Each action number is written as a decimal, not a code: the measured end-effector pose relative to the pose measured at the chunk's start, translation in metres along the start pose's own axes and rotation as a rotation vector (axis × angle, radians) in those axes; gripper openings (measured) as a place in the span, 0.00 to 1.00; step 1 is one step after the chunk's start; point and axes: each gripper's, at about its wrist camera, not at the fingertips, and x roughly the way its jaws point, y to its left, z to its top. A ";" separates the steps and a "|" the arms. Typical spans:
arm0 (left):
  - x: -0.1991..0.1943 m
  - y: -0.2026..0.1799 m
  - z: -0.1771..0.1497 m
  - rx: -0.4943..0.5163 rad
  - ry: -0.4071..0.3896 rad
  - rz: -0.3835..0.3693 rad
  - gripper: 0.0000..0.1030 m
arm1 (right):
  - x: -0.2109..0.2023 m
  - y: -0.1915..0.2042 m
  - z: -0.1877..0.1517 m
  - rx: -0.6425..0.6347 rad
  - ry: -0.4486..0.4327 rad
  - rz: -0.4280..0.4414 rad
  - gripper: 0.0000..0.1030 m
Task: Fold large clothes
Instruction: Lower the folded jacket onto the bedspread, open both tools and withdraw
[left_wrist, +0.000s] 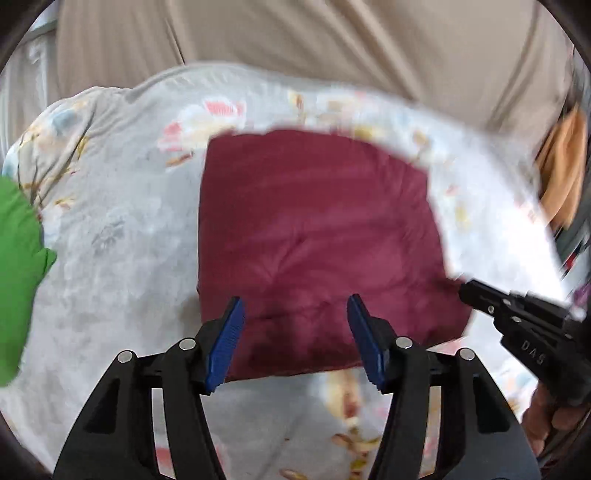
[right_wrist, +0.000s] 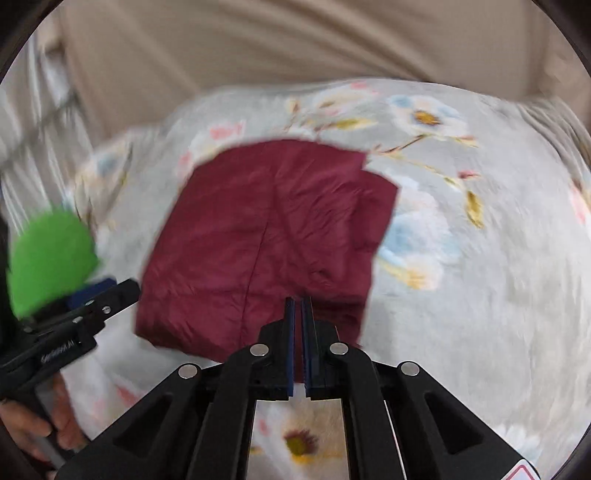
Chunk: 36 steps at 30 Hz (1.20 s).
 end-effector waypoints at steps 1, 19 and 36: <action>0.013 -0.001 -0.005 0.006 0.034 0.023 0.54 | 0.010 -0.005 -0.002 -0.011 0.032 -0.017 0.03; 0.027 -0.001 -0.028 -0.007 0.089 0.133 0.55 | 0.036 -0.010 -0.029 0.068 0.134 -0.120 0.05; -0.032 -0.040 -0.056 -0.070 -0.054 0.168 0.68 | -0.048 -0.005 -0.064 0.013 0.004 -0.168 0.41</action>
